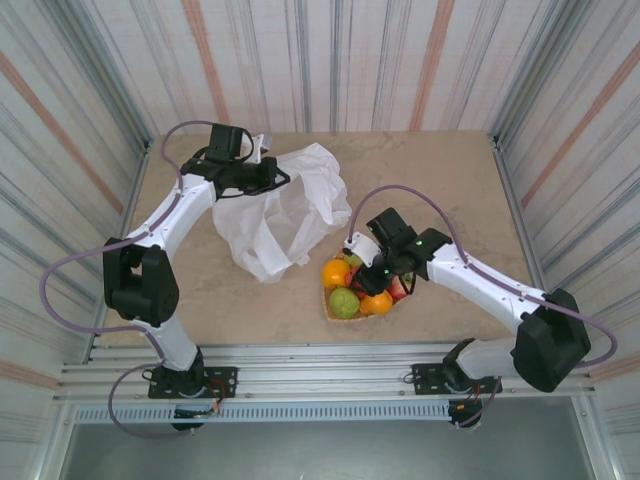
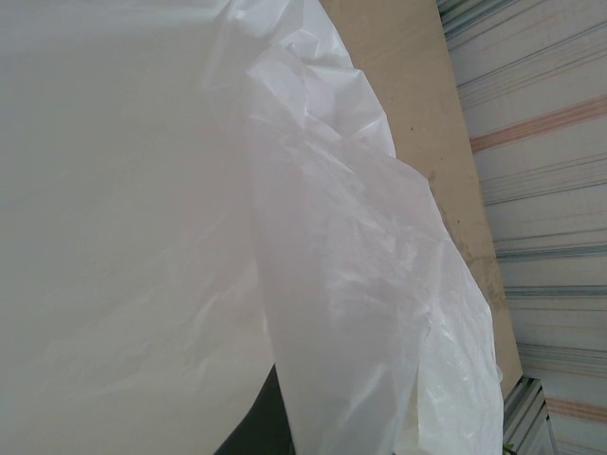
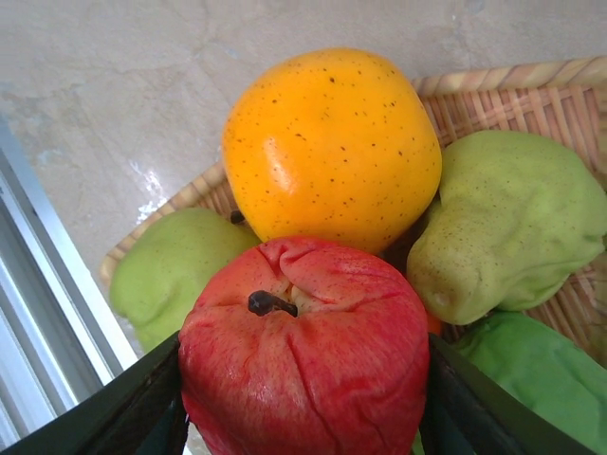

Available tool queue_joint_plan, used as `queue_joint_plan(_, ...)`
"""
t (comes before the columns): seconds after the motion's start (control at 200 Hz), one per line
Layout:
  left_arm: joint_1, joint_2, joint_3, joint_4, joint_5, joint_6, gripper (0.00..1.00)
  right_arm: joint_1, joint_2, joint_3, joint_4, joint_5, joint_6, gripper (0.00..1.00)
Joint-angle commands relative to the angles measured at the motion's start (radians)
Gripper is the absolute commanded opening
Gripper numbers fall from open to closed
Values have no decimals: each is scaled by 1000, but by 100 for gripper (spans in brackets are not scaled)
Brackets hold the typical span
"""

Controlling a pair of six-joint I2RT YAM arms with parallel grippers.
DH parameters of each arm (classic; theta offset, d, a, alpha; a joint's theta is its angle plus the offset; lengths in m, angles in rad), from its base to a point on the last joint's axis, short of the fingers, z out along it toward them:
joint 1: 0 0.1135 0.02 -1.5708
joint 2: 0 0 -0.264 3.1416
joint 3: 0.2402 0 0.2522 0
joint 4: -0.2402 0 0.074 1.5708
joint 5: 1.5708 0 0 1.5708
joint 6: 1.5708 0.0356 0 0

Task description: Place the fruits into the plastic bag

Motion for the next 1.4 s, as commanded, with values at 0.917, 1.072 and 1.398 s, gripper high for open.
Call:
queue_joint_plan(0.917,-3,-60,12,31,128,-95,2,120,413,224,744,544,295,47)
queue_joint_plan(1.072,-14,-50,0,66,167,-116,2,95,425,217,777,439,371,49)
queue_joint_plan(1.398,-24,-43,-29,125,193,-137,1,105,553,342,757,390,621,55)
